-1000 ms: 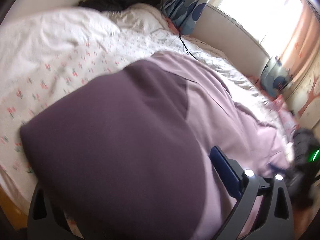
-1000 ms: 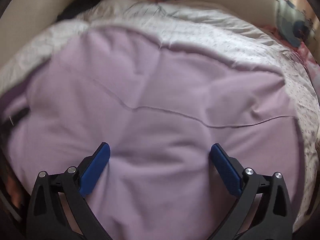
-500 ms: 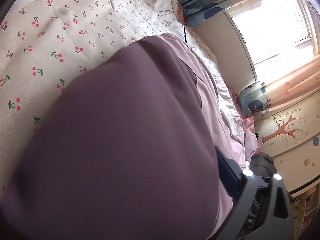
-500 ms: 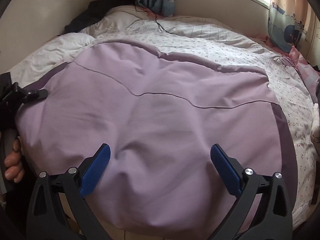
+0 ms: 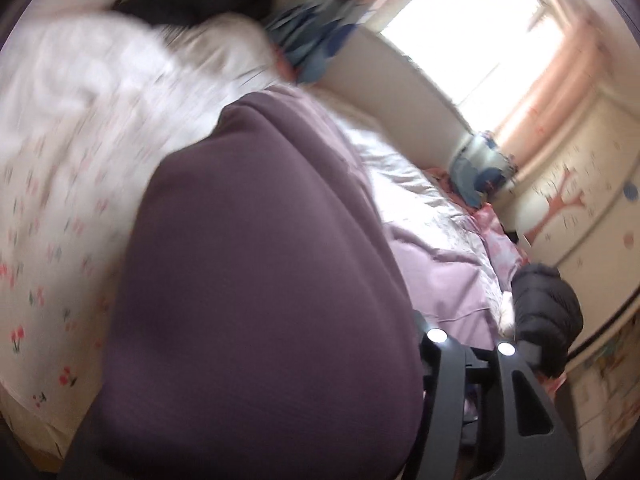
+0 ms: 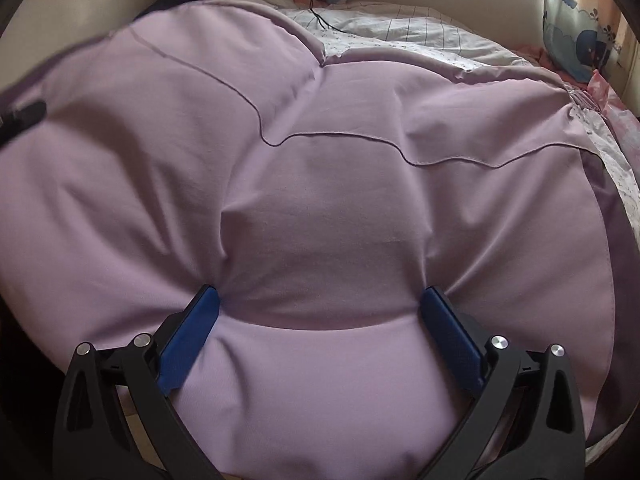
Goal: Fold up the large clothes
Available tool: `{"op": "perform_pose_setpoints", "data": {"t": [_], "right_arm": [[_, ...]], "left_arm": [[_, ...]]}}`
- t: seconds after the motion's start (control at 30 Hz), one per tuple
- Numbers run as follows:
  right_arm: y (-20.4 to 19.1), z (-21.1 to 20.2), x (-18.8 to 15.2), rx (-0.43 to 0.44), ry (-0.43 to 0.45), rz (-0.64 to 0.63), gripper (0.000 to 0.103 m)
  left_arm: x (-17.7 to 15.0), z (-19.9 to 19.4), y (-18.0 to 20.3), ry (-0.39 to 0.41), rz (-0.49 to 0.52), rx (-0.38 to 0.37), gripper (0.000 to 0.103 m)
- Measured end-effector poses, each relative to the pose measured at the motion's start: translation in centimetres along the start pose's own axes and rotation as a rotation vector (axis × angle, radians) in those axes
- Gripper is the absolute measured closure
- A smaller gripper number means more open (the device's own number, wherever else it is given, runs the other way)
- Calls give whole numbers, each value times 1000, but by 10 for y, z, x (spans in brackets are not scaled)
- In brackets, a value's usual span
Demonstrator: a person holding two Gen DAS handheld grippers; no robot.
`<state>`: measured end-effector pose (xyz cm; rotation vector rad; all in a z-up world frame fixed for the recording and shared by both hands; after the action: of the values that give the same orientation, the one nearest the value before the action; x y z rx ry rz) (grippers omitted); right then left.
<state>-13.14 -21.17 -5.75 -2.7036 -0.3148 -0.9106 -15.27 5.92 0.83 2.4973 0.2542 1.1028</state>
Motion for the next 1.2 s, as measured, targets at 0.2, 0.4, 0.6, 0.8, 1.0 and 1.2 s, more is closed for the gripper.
{"op": "perform_pose_setpoints", "data": {"t": [0.2, 0.4, 0.6, 0.8, 1.0, 1.2], "right_arm": [[7, -7, 2, 55, -15, -1, 6], [96, -93, -14, 577, 90, 327, 6], [236, -157, -61, 752, 332, 657, 6], [282, -206, -17, 631, 373, 562, 6], [240, -159, 91, 451, 66, 265, 6], [195, -86, 101, 133, -179, 0, 6]], "left_arm": [[9, -15, 121, 32, 235, -64, 49], [-2, 2, 213, 21, 368, -101, 49], [-74, 44, 314, 1, 598, -87, 49], [-168, 84, 388, 82, 898, 60, 38], [-178, 85, 395, 122, 985, 106, 26], [-179, 43, 379, 22, 1061, 28, 25]]}}
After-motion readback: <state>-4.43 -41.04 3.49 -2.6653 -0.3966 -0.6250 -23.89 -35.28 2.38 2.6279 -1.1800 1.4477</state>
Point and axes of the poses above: each gripper's, at about its wrist camera, not at the fingertips, and z roughly the way its jaws point, y to its right, x to its top, the point moved 1 cm from there along z, roughly the way its jaws point, and after that the axes turned 11 degrees about x, right-handed, at the moved point
